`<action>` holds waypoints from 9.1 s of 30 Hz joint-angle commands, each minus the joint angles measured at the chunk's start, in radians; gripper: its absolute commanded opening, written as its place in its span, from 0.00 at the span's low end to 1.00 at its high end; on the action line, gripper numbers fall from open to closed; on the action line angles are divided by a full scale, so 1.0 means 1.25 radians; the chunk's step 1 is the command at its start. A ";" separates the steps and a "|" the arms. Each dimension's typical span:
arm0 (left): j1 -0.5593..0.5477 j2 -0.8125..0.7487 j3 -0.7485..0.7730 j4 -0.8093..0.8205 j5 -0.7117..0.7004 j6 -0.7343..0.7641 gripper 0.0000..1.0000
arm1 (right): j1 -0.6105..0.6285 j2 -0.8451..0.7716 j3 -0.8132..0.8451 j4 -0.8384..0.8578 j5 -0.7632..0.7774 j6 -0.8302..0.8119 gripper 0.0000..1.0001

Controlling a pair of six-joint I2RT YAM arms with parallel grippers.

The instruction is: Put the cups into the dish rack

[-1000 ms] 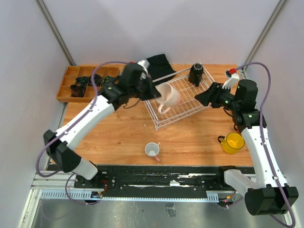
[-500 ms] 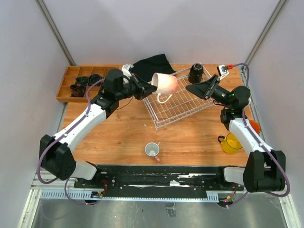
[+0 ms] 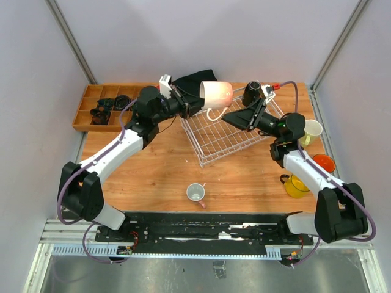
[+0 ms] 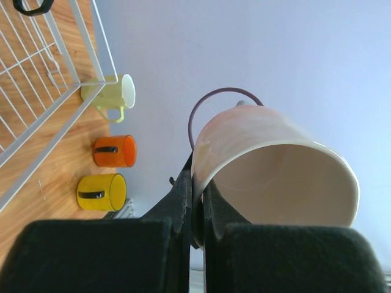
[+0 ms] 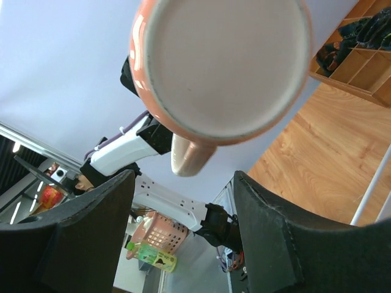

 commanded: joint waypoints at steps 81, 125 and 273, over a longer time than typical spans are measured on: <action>0.007 -0.107 -0.021 -0.329 -0.223 0.519 0.66 | -0.154 0.092 0.443 -1.133 0.410 -0.867 0.01; 0.044 -0.110 -0.055 -0.357 -0.246 0.616 0.66 | -0.175 0.426 0.552 -1.098 0.693 -1.078 0.01; -0.128 0.307 0.171 0.725 0.338 0.139 1.00 | -0.092 -0.148 0.301 -0.346 0.266 -0.088 0.01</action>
